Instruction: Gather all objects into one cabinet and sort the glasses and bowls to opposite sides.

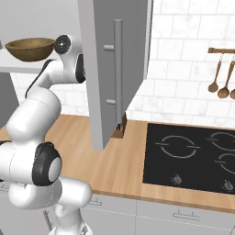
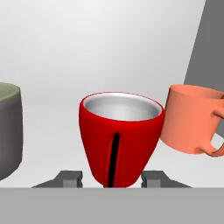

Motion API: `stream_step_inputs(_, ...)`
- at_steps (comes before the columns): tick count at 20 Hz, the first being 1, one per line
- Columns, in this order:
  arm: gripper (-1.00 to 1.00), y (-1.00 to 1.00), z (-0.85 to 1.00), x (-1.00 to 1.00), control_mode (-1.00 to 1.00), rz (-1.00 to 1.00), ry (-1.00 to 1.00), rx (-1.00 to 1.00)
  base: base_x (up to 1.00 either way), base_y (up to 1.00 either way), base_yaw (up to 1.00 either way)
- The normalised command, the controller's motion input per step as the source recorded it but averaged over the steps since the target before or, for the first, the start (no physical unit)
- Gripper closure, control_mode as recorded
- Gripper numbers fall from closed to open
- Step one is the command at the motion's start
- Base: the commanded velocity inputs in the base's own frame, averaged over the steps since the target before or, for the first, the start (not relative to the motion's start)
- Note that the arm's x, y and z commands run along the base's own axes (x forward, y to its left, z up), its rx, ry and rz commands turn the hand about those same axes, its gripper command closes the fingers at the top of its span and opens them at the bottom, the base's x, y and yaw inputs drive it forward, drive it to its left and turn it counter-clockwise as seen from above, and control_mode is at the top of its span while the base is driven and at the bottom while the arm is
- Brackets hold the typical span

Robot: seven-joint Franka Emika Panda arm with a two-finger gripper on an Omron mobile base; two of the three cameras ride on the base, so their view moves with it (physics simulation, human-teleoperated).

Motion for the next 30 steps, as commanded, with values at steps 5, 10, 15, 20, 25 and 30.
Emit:
stream_step_inputs(5,-1.0,0.0,0.0,-0.11,-1.0,0.02,0.0,0.0,0.0,0.0,0.0)
stream_step_inputs(10,-1.0,0.0,0.15,-0.71,-1.0,0.03,-0.02,0.0,0.0,0.0,0.0)
stream_step_inputs(15,-1.0,0.2,0.05,-0.9,-1.0,0.0,-0.07,0.0,0.0,0.0,0.0)
stream_step_inputs(20,-1.0,0.44,0.0,-0.8,-1.0,0.0,-0.06,0.0,0.0,0.0,0.0)
stream_step_inputs(25,-1.0,0.48,0.0,-0.87,-1.0,-0.03,-0.08,0.0,0.0,0.0,0.0)
stream_step_inputs(30,-1.0,0.37,0.33,-1.0,-1.0,-0.01,0.0,0.01,0.0,0.0,0.0)
